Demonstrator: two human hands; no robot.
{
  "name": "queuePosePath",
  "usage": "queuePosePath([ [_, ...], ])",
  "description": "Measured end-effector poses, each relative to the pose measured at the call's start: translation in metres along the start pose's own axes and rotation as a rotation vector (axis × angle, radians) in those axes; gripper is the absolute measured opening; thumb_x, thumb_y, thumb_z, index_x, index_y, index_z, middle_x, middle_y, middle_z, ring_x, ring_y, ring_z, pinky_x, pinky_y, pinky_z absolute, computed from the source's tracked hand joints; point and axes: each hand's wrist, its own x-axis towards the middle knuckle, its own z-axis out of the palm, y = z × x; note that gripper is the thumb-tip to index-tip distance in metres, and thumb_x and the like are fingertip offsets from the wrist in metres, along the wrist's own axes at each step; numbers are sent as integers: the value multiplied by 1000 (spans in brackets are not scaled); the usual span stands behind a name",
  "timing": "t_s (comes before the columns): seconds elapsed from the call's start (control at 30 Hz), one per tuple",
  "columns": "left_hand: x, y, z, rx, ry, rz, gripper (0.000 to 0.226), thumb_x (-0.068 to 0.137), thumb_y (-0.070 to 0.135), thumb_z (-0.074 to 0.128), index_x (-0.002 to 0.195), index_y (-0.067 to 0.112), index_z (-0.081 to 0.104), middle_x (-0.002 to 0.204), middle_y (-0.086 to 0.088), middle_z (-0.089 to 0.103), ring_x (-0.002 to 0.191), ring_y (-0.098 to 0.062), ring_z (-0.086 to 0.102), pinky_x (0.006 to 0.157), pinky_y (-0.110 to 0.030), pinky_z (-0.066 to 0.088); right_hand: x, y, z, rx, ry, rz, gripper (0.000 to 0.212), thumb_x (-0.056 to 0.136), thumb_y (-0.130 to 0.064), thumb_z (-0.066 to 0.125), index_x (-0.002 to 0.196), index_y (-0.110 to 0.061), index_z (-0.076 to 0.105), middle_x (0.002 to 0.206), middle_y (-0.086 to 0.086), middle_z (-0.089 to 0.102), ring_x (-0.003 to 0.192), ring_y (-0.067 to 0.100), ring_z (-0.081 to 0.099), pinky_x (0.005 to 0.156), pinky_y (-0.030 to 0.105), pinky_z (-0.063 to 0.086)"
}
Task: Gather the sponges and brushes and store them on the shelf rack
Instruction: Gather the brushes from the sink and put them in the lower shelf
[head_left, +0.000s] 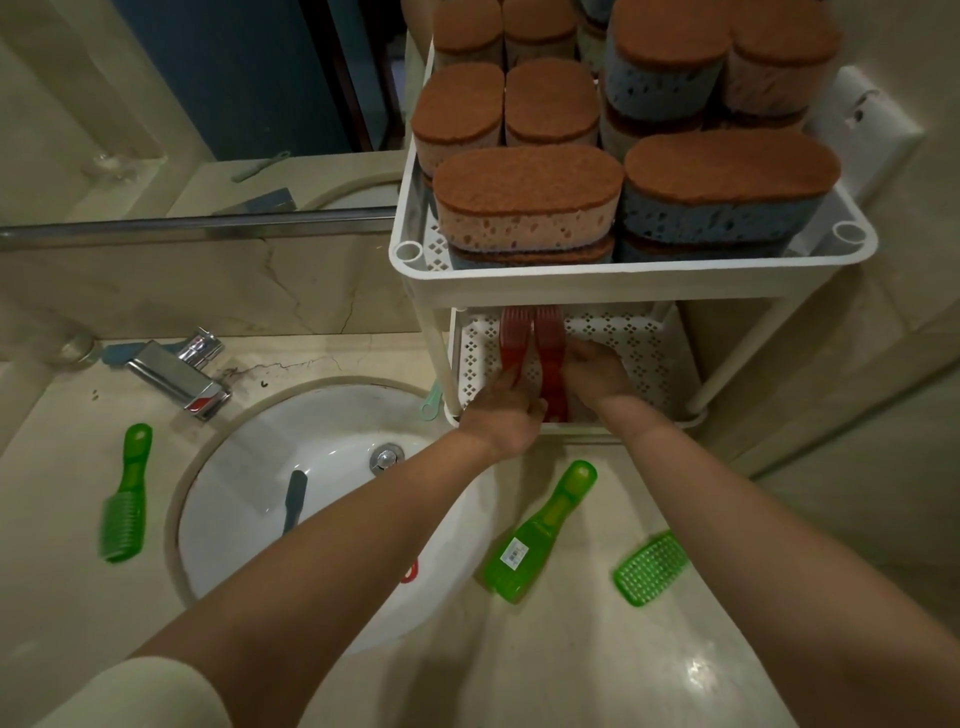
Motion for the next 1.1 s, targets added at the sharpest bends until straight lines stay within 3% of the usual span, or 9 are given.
queuePosePath([
  [0.13,-1,1,1,19,-16,-20,63,102,38,32,155,22,1,163,-4,0,149,-22,9,117,-38,22,-1,-5,2,156,-71,11,37,83,1,50,105,-19,71,103,9,71,95,23,65,90,32,52],
  [0.27,0,5,3,10,-7,-104,70,101,39,32,154,15,-8,163,-8,-6,150,-23,3,120,-38,18,-4,-11,13,240,-137,53,34,88,4,47,106,-14,70,79,-2,65,67,7,55,53,10,43],
  [0.43,-3,4,3,105,-21,-179,69,102,37,28,154,10,-8,161,-13,-11,149,-27,-7,122,-36,5,-4,-17,24,220,-217,68,40,93,2,43,123,-15,61,93,1,60,78,11,53,63,17,42],
  [0.53,-4,2,3,101,-23,-177,70,102,37,29,154,8,-7,161,-13,-13,149,-27,-9,121,-37,5,-5,-17,25,181,-241,91,43,92,2,42,130,-11,59,91,1,62,73,12,54,57,19,41],
  [0.67,-11,2,5,129,17,-130,69,101,35,32,153,2,0,161,-16,-5,149,-30,-4,121,-39,10,-13,-17,22,187,-185,56,34,89,5,45,101,-14,71,54,-11,58,51,5,50,42,12,37],
  [0.73,-18,1,7,99,71,-98,66,99,32,35,153,3,9,161,-15,4,148,-30,5,120,-40,17,-23,-14,20,245,-62,6,33,89,3,49,86,-24,69,61,-13,62,54,1,55,52,13,44],
  [0.87,-41,-9,14,-24,201,78,52,97,19,42,146,6,35,156,-11,26,146,-28,18,117,-39,24,-47,3,17,278,162,-170,27,90,-2,52,86,-24,67,89,-1,69,84,19,62,82,34,49],
  [1.0,-72,-21,28,-166,319,175,53,94,10,46,146,9,39,151,-8,37,140,-22,31,114,-29,29,-82,18,19,253,186,-260,37,84,6,50,77,-26,65,82,-5,68,86,21,66,82,31,51],
  [1.1,-91,-27,37,-226,347,212,54,90,13,43,144,15,42,147,-1,40,133,-17,39,105,-21,33,-104,31,25,229,113,-243,34,85,4,51,79,-27,64,86,-3,69,88,19,66,84,40,54],
])
